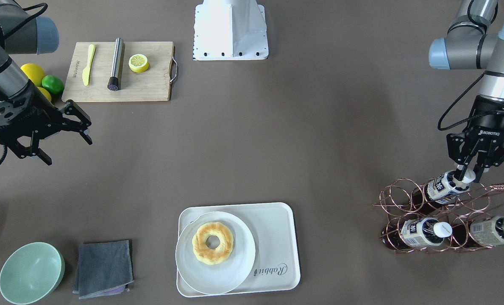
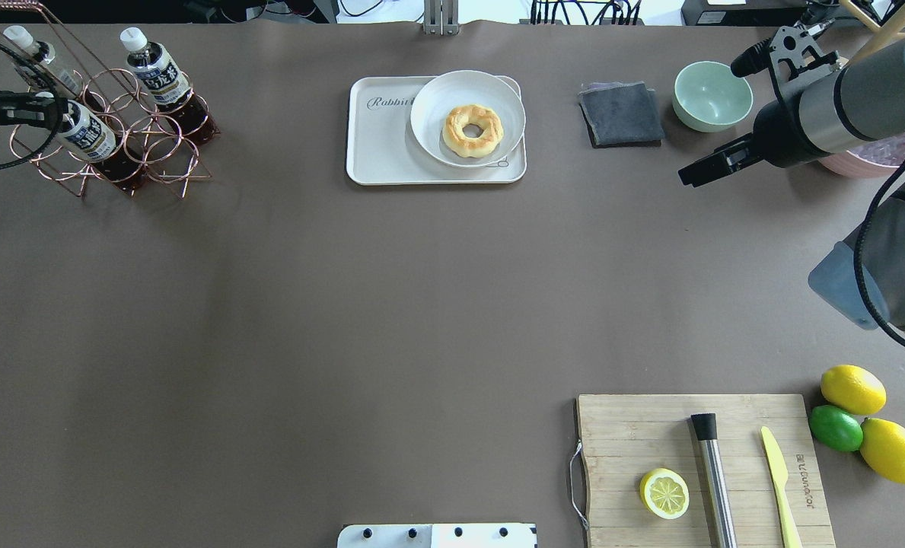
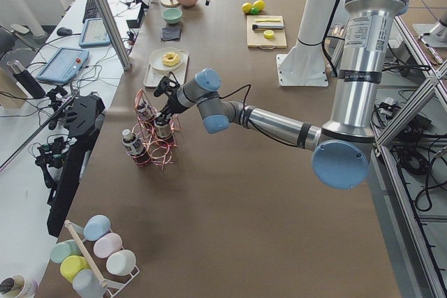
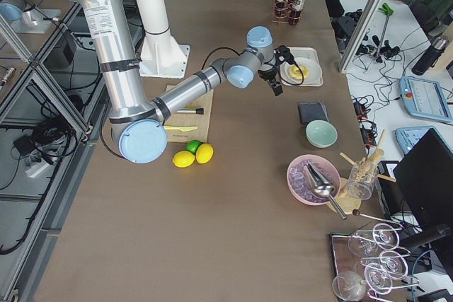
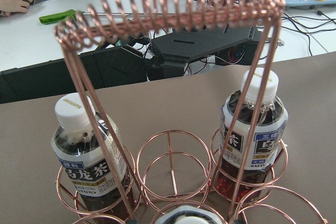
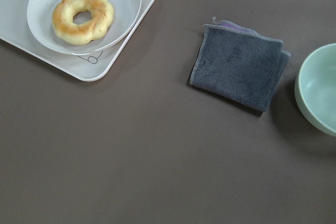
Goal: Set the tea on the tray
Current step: 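Reach the left gripper to a rack tea bottle while the right arm advances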
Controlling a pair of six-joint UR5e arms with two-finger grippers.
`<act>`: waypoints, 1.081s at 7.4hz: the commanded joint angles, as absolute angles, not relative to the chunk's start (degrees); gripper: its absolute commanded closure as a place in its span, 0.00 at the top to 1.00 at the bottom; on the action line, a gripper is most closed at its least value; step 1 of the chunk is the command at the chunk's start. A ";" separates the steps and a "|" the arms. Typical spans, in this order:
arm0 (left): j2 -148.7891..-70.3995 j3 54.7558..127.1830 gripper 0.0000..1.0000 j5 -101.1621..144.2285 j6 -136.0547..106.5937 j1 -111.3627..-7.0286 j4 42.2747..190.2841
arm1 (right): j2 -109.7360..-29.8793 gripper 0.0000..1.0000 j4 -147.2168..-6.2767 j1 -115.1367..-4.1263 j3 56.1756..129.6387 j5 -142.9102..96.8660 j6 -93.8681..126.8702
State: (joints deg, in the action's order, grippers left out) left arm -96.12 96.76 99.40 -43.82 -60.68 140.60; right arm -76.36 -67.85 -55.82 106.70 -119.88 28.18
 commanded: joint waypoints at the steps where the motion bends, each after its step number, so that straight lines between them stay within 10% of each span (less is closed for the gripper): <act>1: -96.24 98.87 0.00 99.75 -43.60 -61.78 139.84 | -76.38 1.00 -67.85 -55.81 106.70 -119.88 28.12; 8: -95.80 109.40 0.00 118.02 -39.49 -76.27 128.53 | -76.46 1.00 -67.85 -55.81 106.79 -119.88 28.30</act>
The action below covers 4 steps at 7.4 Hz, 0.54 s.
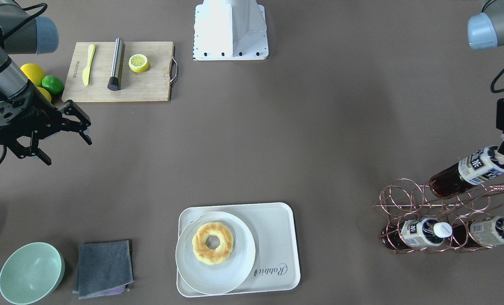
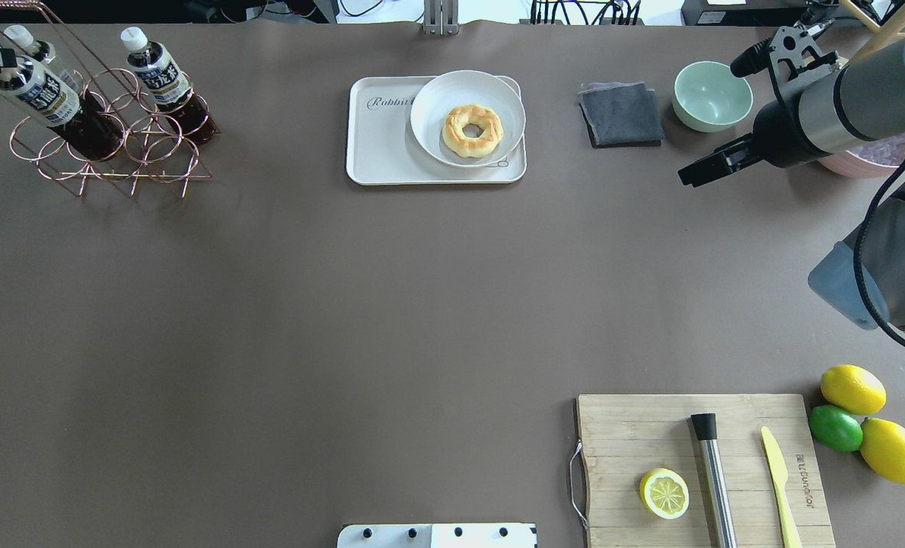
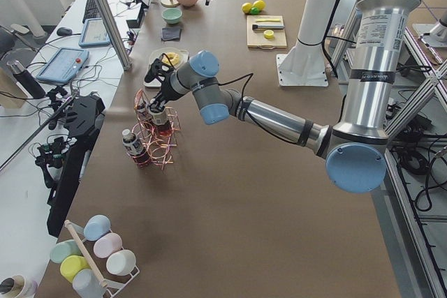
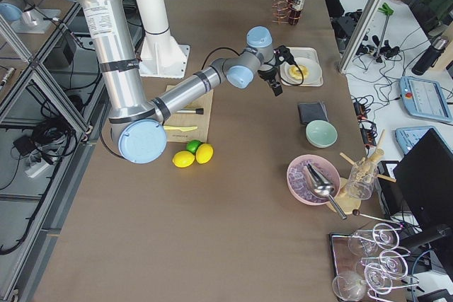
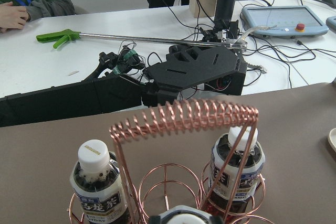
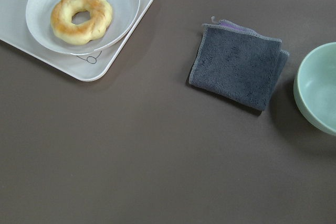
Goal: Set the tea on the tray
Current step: 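Grasp the tea bottle with the left gripper and lift it out of the rack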
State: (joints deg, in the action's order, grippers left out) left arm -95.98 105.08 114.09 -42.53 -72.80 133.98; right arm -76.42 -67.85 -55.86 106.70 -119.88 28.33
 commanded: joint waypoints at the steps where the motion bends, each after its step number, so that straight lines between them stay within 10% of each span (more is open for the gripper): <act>1: -96.24 112.29 0.00 118.47 -38.85 -77.33 124.84 | -76.46 1.00 -67.76 -55.81 106.87 -119.97 28.30; 4: -100.78 118.82 0.00 117.78 -39.64 -67.79 117.54 | -76.12 1.00 -64.61 -54.85 107.05 -119.97 28.39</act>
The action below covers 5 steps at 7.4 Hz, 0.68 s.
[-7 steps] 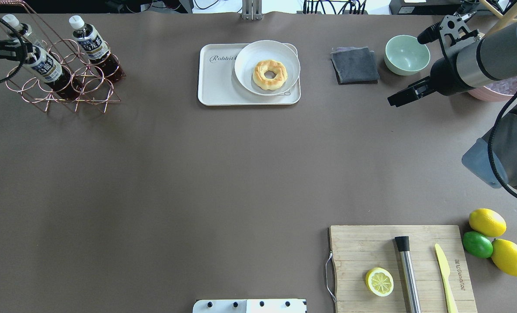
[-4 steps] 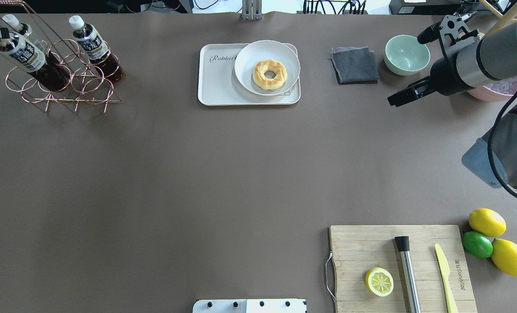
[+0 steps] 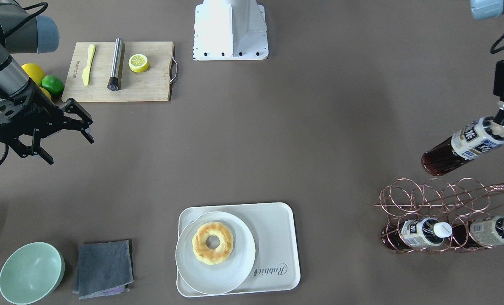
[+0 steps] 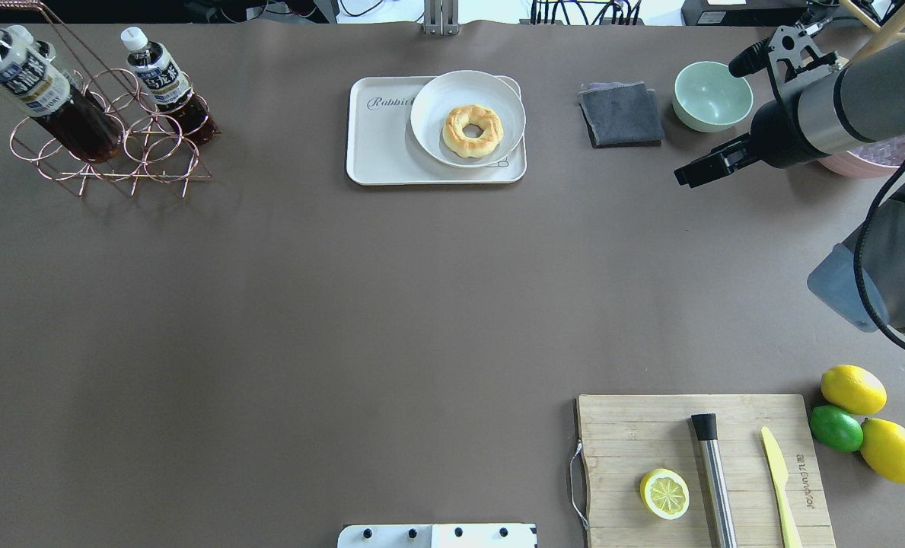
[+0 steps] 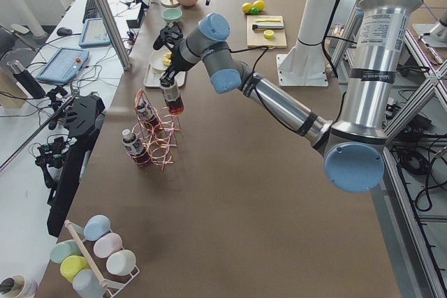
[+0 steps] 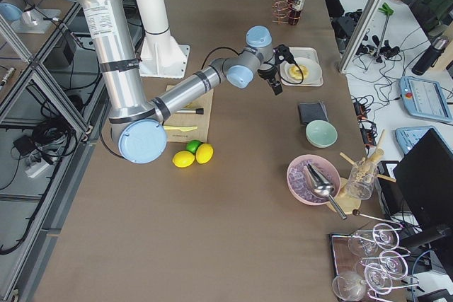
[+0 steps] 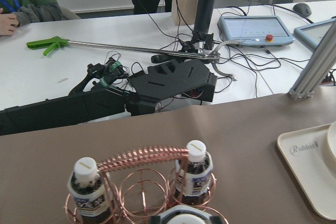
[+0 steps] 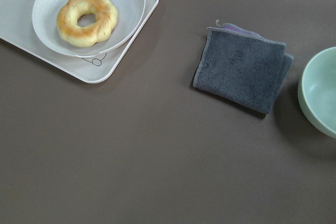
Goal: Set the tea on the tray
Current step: 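Grasp the tea bottle with the left gripper and lift it out of the rack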
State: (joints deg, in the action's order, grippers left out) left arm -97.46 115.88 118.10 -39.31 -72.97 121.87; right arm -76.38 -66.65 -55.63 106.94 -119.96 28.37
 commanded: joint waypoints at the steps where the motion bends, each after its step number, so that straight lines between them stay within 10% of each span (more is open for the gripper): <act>1: -104.73 119.52 0.00 117.77 -39.64 -64.89 113.94 | -75.24 1.00 -63.99 -54.41 107.14 -119.88 28.39; 5: -116.09 118.66 0.00 93.36 -40.96 -39.29 110.30 | -70.94 1.00 -63.98 -51.60 107.49 -118.48 28.39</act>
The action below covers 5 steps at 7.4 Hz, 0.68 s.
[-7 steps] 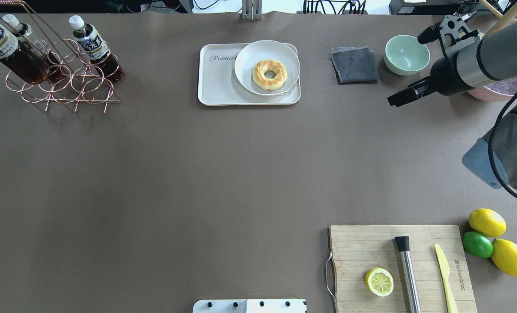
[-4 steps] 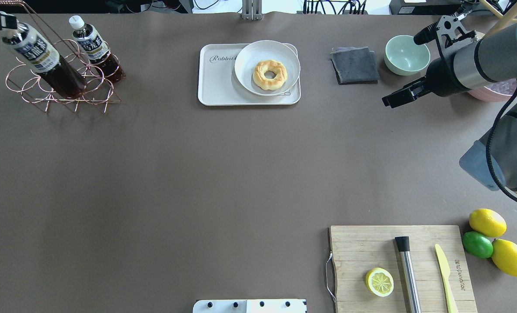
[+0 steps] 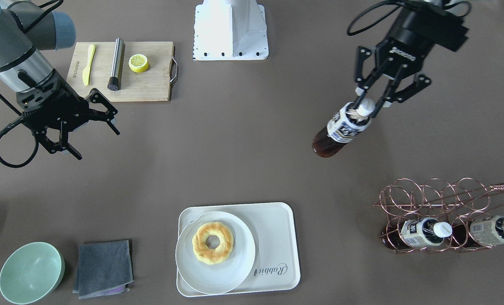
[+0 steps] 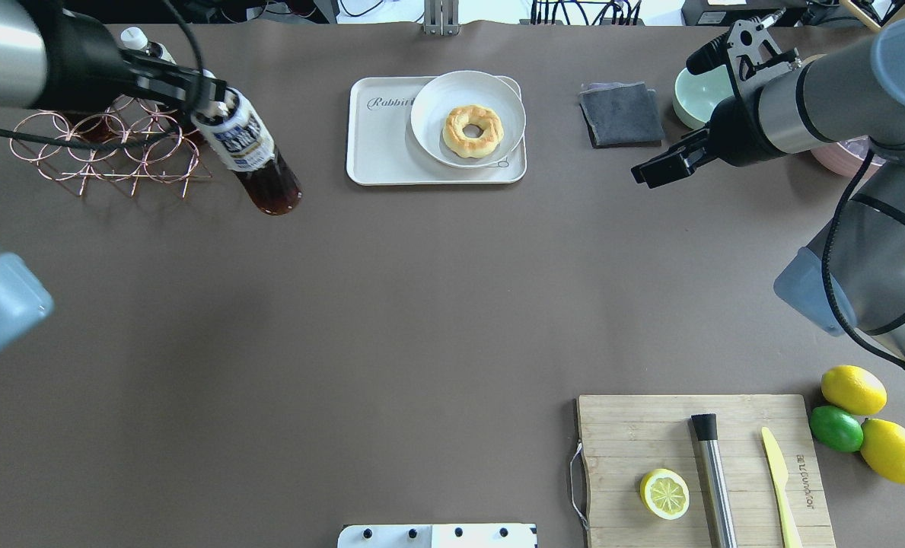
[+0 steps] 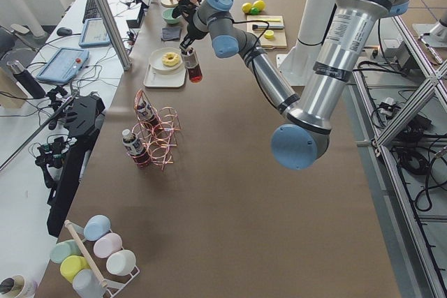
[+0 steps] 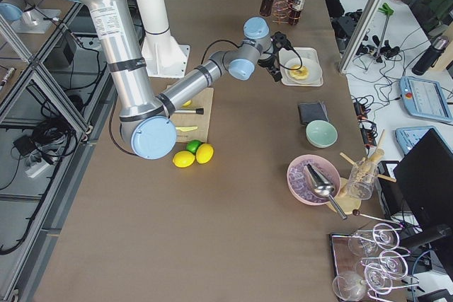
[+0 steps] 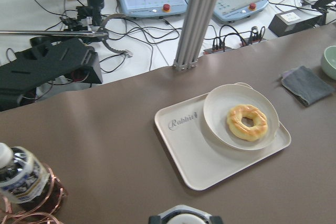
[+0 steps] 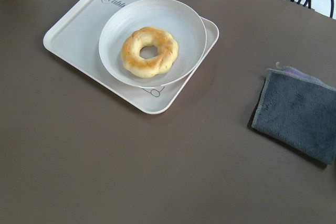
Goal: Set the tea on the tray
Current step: 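Grasp the tea bottle with the left gripper and lift it out of the rack, then carry the tea bottle with the left gripper toward the open table center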
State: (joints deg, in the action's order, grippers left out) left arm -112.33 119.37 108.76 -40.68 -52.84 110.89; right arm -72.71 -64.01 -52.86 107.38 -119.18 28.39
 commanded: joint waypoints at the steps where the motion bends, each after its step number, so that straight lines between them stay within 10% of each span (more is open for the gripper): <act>1: -118.80 117.52 0.00 87.16 -40.96 -34.15 107.78 | -70.14 1.00 -63.98 -50.98 107.49 -118.04 28.39; 5: -124.88 113.66 0.00 68.48 -43.58 -19.53 104.85 | -69.61 1.00 -63.98 -49.48 107.49 -115.93 28.39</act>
